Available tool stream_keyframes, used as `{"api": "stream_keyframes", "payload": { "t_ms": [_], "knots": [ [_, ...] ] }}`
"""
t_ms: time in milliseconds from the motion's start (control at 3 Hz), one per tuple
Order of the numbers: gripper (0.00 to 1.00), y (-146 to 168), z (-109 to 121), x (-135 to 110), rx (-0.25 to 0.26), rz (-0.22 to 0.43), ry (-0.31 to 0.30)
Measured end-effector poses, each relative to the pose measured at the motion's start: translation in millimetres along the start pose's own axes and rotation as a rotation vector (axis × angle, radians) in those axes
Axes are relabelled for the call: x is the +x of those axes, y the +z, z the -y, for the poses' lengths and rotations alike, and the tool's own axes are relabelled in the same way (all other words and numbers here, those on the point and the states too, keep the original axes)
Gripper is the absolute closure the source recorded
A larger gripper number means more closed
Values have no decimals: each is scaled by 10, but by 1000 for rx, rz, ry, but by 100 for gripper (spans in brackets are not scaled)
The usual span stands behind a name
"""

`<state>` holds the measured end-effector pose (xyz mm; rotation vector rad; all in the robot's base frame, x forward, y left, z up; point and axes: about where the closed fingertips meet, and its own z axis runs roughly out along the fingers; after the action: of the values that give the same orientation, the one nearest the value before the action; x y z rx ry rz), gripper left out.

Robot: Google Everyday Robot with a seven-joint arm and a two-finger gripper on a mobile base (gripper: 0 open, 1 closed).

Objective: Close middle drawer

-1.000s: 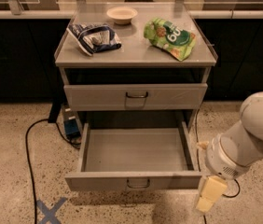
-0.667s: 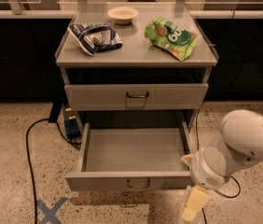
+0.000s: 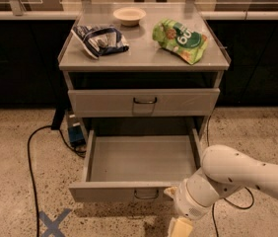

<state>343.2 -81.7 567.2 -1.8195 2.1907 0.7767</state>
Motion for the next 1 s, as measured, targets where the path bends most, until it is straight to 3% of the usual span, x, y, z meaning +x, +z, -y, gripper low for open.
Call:
{"api": "stream_keyframes", "payload": {
  "t_ms": [667,1000],
  "knots": [
    [0,132,51,119,-3,8,15],
    [0,461,187,105,-20,16,16]
  ]
}}
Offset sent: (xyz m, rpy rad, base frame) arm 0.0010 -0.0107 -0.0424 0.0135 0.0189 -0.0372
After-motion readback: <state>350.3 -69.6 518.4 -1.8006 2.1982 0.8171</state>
